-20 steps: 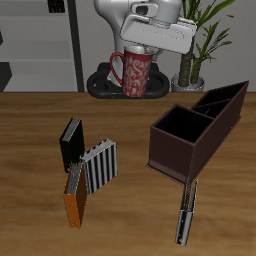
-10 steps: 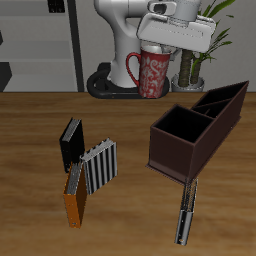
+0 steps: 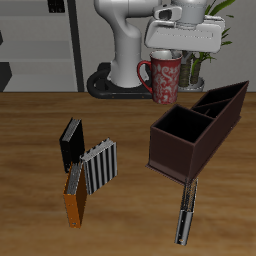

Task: Place the red mug into the left desk caddy's right compartment and place the left striped book into the left desk caddy's back compartment

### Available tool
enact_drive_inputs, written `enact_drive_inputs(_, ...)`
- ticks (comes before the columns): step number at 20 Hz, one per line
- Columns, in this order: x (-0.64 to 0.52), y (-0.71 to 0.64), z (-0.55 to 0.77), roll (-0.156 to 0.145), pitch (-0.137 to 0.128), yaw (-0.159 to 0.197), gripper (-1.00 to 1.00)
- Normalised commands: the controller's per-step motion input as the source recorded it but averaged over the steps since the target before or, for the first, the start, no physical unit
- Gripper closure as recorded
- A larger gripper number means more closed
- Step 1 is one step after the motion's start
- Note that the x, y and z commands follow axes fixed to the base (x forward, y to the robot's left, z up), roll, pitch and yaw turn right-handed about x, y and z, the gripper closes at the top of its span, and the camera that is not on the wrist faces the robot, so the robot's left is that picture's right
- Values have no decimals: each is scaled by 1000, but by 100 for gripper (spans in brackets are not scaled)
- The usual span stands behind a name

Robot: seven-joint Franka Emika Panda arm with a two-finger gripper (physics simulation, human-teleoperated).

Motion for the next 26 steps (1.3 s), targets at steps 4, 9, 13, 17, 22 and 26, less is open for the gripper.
enact_drive_inputs(4, 155, 59, -17, 66, -25, 13, 100)
enact_drive_inputs(9, 149, 22, 20, 28, -19, 7, 100)
enact_drive_inputs(13, 165, 113, 31, 15, -29, 12, 100)
enact_drive_inputs(17, 98, 147, -93, -9, 17, -3, 100)
enact_drive_inputs(22, 27, 142, -57, 2, 10, -6, 100)
enact_drive_inputs(26, 93, 255, -149, 13, 31, -10, 100)
